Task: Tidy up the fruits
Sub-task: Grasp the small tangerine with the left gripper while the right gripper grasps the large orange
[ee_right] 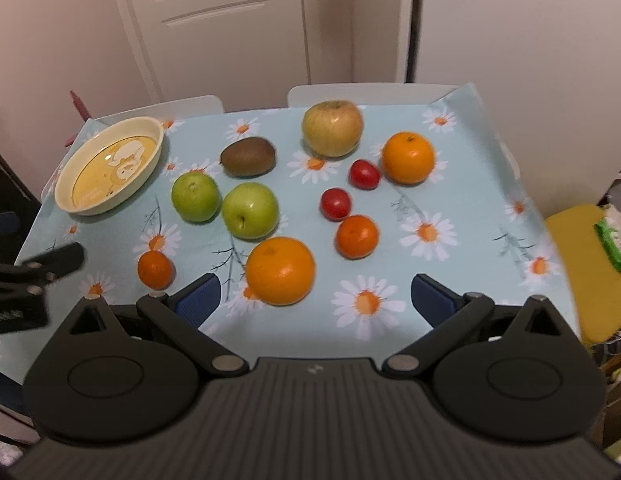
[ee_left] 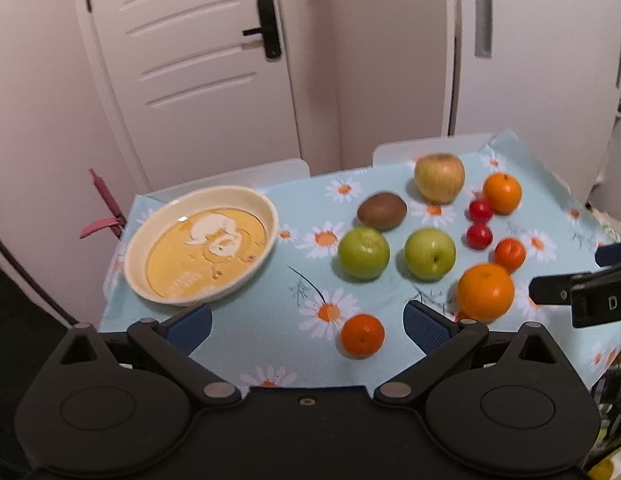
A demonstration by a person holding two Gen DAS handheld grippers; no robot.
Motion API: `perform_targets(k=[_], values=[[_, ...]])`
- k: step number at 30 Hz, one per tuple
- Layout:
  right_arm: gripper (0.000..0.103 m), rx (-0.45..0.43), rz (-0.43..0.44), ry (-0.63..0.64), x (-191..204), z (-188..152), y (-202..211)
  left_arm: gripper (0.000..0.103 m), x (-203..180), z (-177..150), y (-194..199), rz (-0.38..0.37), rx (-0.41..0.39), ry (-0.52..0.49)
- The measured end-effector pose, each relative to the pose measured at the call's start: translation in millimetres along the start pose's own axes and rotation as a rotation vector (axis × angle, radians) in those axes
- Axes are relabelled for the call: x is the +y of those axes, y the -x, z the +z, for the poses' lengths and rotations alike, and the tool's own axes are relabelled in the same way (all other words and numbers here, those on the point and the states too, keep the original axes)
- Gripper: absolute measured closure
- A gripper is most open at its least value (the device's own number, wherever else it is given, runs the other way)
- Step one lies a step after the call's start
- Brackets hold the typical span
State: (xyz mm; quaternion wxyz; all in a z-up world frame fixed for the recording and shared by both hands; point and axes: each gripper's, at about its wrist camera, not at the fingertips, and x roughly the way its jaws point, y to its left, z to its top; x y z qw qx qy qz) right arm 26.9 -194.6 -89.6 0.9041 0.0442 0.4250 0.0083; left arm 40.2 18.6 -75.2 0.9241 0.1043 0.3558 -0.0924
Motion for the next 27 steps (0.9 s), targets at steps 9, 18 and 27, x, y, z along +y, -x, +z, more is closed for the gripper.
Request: perform_targets(k=[9, 18, 27], values=[[0.000, -0.013, 0.063, 0.036, 1.5, -13.9, -45.3, 0.008, -16.0, -28.9, -43.7, -0.032, -0.006, -0.036], [0.006, -0.022, 0.103, 0.055, 2.5, -19.6, -67.5, 0.029, -30.5, -38.5, -64.5, -0.023, -0.008, -0.025], [0.010, -0.041, 0.122, 0.062, 4.8, -19.0, -74.5, 0.062, -37.4, -46.2, -73.9, -0.050, -0.011, -0.022]])
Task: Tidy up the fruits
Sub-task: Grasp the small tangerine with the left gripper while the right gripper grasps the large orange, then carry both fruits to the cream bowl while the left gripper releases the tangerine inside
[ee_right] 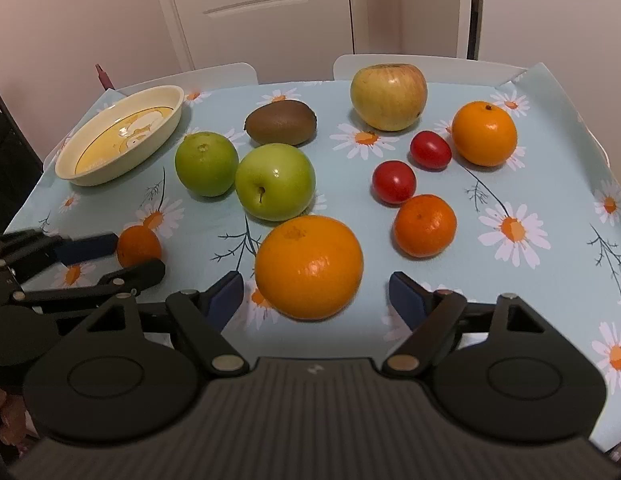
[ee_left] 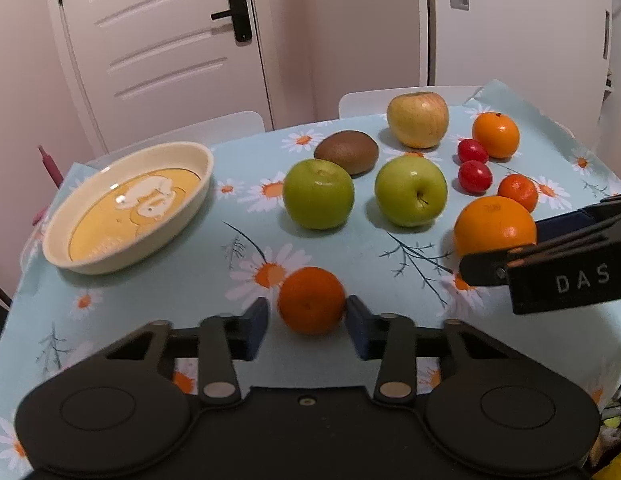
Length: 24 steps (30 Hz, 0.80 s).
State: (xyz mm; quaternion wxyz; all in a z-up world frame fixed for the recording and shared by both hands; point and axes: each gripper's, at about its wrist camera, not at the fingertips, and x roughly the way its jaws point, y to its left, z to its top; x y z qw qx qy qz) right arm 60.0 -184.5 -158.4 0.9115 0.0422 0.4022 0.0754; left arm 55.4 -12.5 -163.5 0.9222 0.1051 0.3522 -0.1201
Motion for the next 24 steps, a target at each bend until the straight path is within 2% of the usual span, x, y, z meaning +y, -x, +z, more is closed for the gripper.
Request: perform_targets(k=[13, 16, 19, 24], values=[[0.020, 0.001, 0.001, 0.013, 4.0, 4.3, -6.3, 0.064, -1.3, -3.6, 5.1, 0.015, -0.005, 0.002], [0.029, 0.004, -0.004, 0.019, 4.1, 4.4, -8.3, 0.064, -1.5, -4.3, 6.1, 0.018, -0.002, 0.006], [0.030, 0.005, -0.013, 0.027, 5.9, 5.1, -6.5, 0.064, -1.5, -4.0, 8.1, 0.022, 0.004, 0.015], [0.030, 0.008, 0.019, 0.041, 9.1, 13.6, 4.9, 0.064, -0.1, 1.5, 21.2, 0.043, 0.002, 0.037]])
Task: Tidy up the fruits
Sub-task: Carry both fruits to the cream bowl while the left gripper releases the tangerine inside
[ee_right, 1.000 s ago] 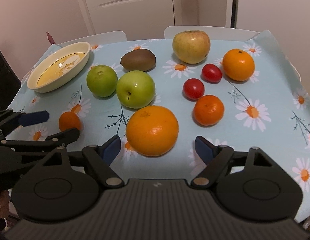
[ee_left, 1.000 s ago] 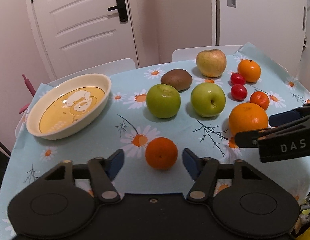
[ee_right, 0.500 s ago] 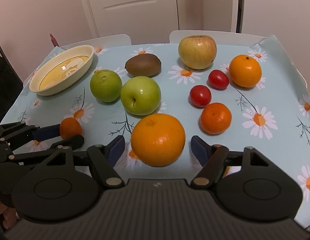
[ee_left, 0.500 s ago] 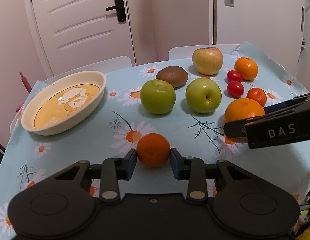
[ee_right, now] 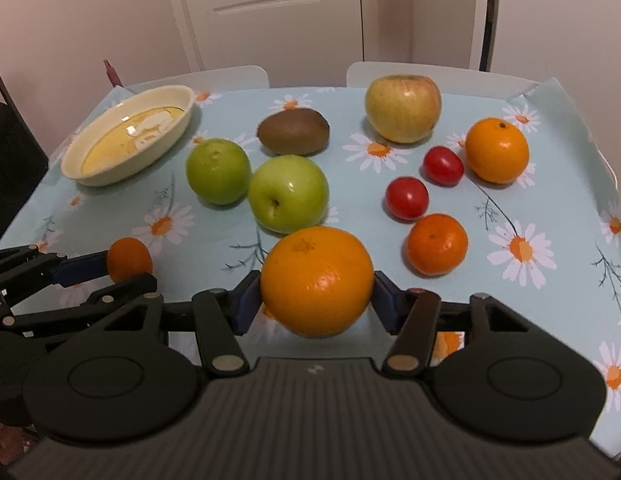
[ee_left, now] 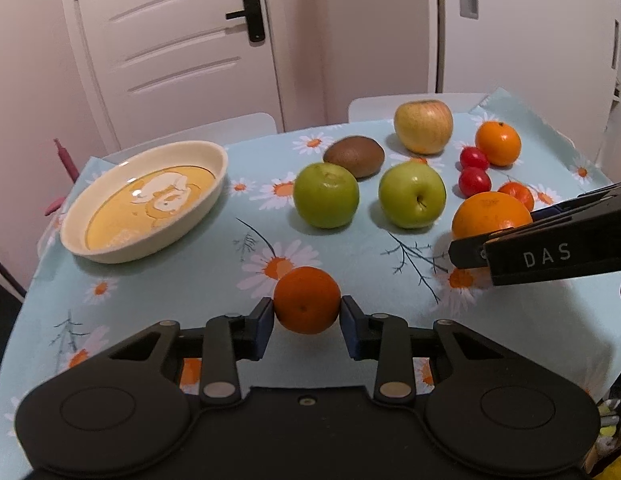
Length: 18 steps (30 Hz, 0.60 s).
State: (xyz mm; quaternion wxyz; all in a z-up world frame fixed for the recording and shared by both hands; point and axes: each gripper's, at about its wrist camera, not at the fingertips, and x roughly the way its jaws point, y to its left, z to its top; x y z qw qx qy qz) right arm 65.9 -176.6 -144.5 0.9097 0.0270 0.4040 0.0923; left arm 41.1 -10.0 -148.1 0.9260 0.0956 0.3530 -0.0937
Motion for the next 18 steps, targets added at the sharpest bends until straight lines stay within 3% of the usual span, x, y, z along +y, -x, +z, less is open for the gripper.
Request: perform_targets(k=[12, 18], values=[[0.030, 0.004, 0.121, 0.066, 16.8, 55.9, 20.0, 0.064, 26.4, 35.3, 43.7, 0.128, -0.007, 0.132], [0.030, -0.008, 0.163, 0.133, 34.8, 88.8, 19.8, 0.064, 57.7, 56.0, 57.7, 0.191, -0.004, 0.232]])
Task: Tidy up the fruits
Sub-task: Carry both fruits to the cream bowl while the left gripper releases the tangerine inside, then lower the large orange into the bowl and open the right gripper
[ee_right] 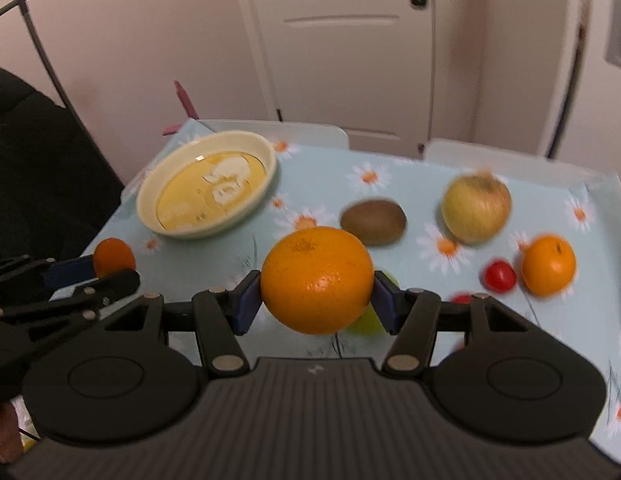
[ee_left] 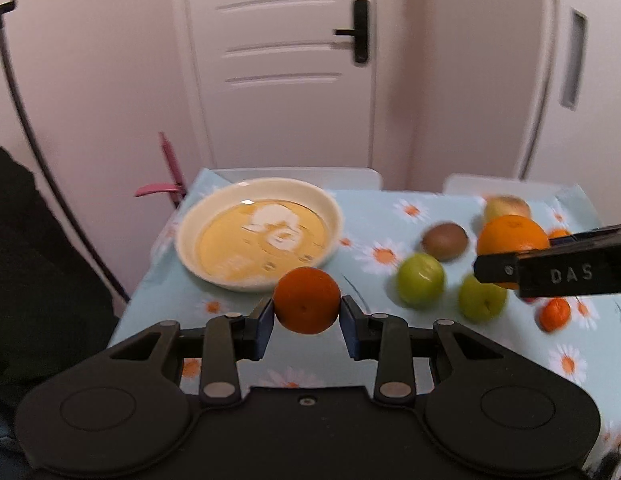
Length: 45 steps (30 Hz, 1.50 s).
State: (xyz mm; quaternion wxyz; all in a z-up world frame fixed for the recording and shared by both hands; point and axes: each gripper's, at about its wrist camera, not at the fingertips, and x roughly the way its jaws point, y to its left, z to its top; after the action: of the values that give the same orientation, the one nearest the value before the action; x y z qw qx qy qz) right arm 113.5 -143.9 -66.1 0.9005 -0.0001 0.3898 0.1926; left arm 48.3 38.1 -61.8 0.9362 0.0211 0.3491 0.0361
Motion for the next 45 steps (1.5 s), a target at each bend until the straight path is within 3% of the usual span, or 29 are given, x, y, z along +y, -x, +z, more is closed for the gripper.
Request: perform_targets(k=[10, 20, 27, 37, 38, 41, 43, 45], values=[[0.030, -0.018, 0.007, 0.011, 23.8, 51.0, -34.5, 0.064, 48.8, 42.4, -37.5, 0.025, -0.015, -0.017], [0.030, -0.013, -0.012, -0.020, 43.2, 93.8, -94.6, 0.064, 77.1, 83.1, -124.4, -0.017, 0.001, -0.132], [0.030, -0.001, -0.026, -0.044, 52.9, 109.0, -129.4, 0.064, 80.8, 89.8, -188.6, -0.037, 0.050, -0.193], [0.030, 0.019, -0.049, -0.075, 47.5, 118.0, -156.4, 0.062, 81.5, 94.5, -232.5, -0.077, 0.096, -0.223], [0.030, 0.020, -0.052, -0.074, 47.4, 118.5, -157.3, 0.058, 82.2, 95.1, -232.1, -0.076, 0.096, -0.219], [0.030, 0.018, -0.056, -0.070, 46.8, 120.1, -156.1, 0.004, 83.1, 96.0, -221.7, -0.061, 0.057, -0.225], [0.030, 0.019, -0.052, -0.072, 47.6, 122.2, -157.4, 0.002, 84.9, 95.6, -210.9, -0.055, 0.024, -0.234], [0.030, 0.019, -0.046, -0.065, 48.0, 124.3, -157.6, 0.002, 87.1, 94.7, -205.9, -0.063, 0.041, -0.234]])
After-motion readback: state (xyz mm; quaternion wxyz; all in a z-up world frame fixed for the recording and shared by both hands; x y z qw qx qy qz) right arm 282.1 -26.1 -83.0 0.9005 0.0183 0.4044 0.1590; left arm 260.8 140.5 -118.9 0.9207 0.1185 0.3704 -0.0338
